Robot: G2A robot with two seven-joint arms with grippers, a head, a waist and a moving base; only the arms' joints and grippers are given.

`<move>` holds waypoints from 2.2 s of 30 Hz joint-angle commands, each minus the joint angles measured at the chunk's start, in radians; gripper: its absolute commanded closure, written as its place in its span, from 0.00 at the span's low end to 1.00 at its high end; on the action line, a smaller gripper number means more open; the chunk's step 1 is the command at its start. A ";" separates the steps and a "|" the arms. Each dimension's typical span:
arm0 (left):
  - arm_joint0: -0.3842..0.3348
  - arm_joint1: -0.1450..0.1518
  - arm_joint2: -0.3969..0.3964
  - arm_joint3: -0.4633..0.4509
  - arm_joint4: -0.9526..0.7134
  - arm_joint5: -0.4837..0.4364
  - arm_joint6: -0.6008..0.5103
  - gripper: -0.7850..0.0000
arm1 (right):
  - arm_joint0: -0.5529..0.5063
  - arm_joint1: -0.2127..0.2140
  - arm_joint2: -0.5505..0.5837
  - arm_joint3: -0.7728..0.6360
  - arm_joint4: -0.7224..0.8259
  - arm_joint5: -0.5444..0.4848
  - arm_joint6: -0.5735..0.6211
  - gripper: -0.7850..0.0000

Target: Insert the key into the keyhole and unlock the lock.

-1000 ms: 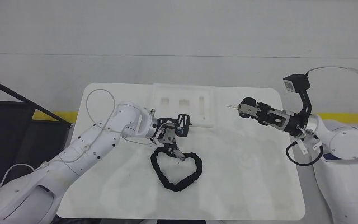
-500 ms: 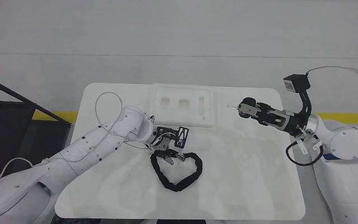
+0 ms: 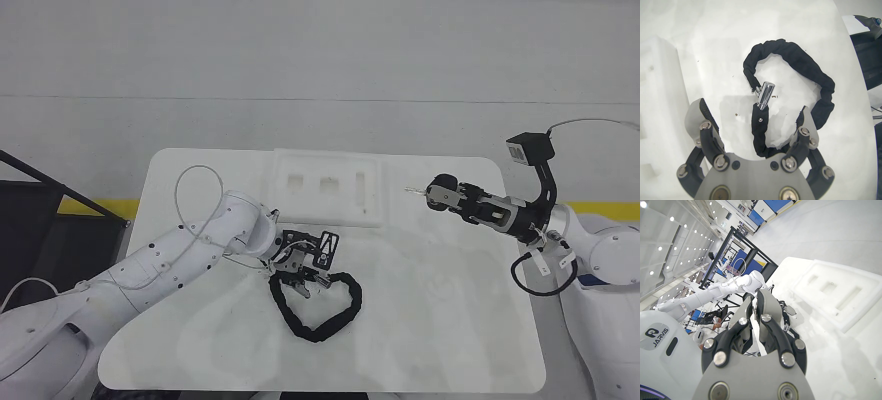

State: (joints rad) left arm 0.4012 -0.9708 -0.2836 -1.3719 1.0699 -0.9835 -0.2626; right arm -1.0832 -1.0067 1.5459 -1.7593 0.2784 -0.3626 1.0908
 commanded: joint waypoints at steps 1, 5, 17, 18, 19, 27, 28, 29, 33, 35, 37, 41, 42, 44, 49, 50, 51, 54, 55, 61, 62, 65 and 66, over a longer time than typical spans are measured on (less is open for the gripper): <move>0.029 0.005 -0.026 0.003 -0.043 0.024 0.077 0.00 | 0.000 0.000 0.000 0.000 0.000 0.000 0.000 1.00; 0.068 0.024 -0.066 0.003 0.022 0.031 0.164 0.00 | 0.000 0.000 0.000 0.000 0.000 0.000 0.000 1.00; 0.204 0.069 -0.145 0.025 0.225 0.064 0.430 0.00 | 0.000 0.000 0.000 0.000 0.000 0.000 0.000 1.00; 0.209 0.068 -0.145 0.026 0.245 0.069 0.440 0.00 | 0.000 0.000 0.000 0.000 0.000 0.000 0.000 1.00; 0.213 0.067 -0.143 0.028 0.273 0.075 0.442 0.00 | 0.000 0.000 0.000 0.000 0.000 0.000 0.000 1.00; 0.247 0.051 -0.145 0.064 0.379 0.151 0.532 0.00 | 0.000 0.000 0.000 0.000 0.000 0.000 0.000 1.00; 0.248 0.049 -0.144 0.069 0.392 0.152 0.543 0.00 | 0.000 0.000 0.000 0.000 0.000 0.000 0.000 1.00; 0.249 0.046 -0.142 0.074 0.404 0.151 0.553 0.00 | 0.000 0.000 0.000 0.000 0.000 0.000 0.000 1.00; 0.251 0.033 -0.138 0.095 0.438 0.148 0.593 0.00 | 0.000 0.000 0.000 0.000 0.000 0.000 0.000 1.00; 0.252 0.027 -0.137 0.109 0.447 0.147 0.604 0.05 | 0.000 0.000 0.000 0.000 0.000 0.000 0.000 1.00; 0.252 0.021 -0.138 0.119 0.453 0.147 0.611 0.36 | 0.000 0.000 0.000 0.000 0.000 0.000 0.000 1.00; 0.255 0.011 -0.141 0.133 0.463 0.145 0.618 0.49 | 0.000 0.000 0.000 0.000 0.000 0.000 0.000 1.00; 0.255 0.009 -0.142 0.137 0.466 0.144 0.618 0.51 | 0.000 0.000 0.000 0.000 0.000 0.000 0.000 1.00; 0.255 0.004 -0.144 0.143 0.471 0.143 0.618 0.54 | 0.000 0.000 0.000 0.000 0.000 0.000 0.000 1.00; 0.251 -0.008 -0.150 0.154 0.486 0.138 0.608 0.73 | 0.000 0.000 0.000 0.000 0.000 0.000 0.000 1.00; 0.251 -0.010 -0.152 0.156 0.486 0.137 0.607 0.73 | 0.000 0.000 0.000 0.000 0.000 0.000 0.000 1.00; 0.251 -0.012 -0.153 0.158 0.487 0.136 0.607 0.75 | 0.000 0.000 0.000 0.000 0.000 0.000 0.000 1.00; 0.251 -0.017 -0.157 0.164 0.496 0.133 0.600 0.73 | 0.000 0.000 0.000 0.000 0.000 0.000 0.000 1.00; 0.251 -0.019 -0.158 0.165 0.499 0.129 0.598 0.72 | 0.000 0.000 0.000 0.000 0.000 0.000 0.000 1.00; 0.259 -0.026 -0.171 0.176 0.496 0.124 0.616 1.00 | 0.000 0.000 0.000 0.000 0.000 0.000 0.000 1.00; 0.261 -0.027 -0.174 0.176 0.493 0.124 0.626 1.00 | 0.000 0.000 0.000 0.000 0.000 0.000 0.000 1.00; 0.266 -0.029 -0.188 0.182 0.478 0.120 0.661 1.00 | 0.000 0.000 0.000 0.000 0.000 0.000 0.000 1.00; 0.268 -0.029 -0.193 0.184 0.470 0.118 0.673 1.00 | 0.000 0.000 0.000 0.000 0.000 0.000 0.000 1.00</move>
State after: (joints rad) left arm 0.6669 -1.0001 -0.4714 -1.1903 1.5473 -0.8637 0.3979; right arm -1.0832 -1.0067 1.5459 -1.7593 0.2784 -0.3626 1.0908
